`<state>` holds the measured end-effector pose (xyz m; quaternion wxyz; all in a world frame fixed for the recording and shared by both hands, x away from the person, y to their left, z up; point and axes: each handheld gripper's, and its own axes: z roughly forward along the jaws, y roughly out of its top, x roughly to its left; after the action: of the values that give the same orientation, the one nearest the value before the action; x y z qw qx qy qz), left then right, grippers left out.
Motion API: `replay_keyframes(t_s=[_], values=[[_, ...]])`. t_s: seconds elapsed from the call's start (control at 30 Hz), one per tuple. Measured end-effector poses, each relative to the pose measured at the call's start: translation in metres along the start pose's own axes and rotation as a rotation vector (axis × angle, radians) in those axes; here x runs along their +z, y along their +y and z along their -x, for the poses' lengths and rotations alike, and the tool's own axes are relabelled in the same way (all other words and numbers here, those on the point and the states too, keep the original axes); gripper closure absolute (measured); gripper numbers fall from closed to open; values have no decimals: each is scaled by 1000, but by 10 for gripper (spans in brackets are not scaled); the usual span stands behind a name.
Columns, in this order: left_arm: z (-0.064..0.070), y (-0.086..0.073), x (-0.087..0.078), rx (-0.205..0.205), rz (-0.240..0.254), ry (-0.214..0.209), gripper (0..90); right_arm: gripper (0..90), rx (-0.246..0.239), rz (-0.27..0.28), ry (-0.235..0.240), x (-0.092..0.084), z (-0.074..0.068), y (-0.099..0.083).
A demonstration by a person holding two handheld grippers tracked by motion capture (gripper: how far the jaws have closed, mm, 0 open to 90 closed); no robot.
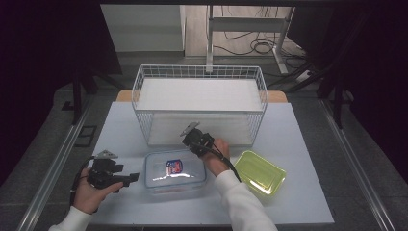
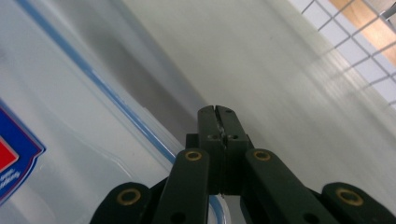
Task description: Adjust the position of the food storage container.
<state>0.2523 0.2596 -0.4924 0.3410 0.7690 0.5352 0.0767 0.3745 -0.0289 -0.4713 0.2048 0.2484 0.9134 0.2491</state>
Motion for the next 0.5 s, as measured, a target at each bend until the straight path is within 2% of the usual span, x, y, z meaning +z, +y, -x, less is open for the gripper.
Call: replay_keyframes(t_s=[0.2,0.43,0.5], values=[[-1,1,-1,-12,10,-9,232,896,25,10,21,-11,-2,-14],[-1,1,-2,-14,17,-11,232,894,43,14,31,-13,-1,-17],[-1,1,-2,-15,20,-12,232,894,50,34,25,-17,0,-17]])
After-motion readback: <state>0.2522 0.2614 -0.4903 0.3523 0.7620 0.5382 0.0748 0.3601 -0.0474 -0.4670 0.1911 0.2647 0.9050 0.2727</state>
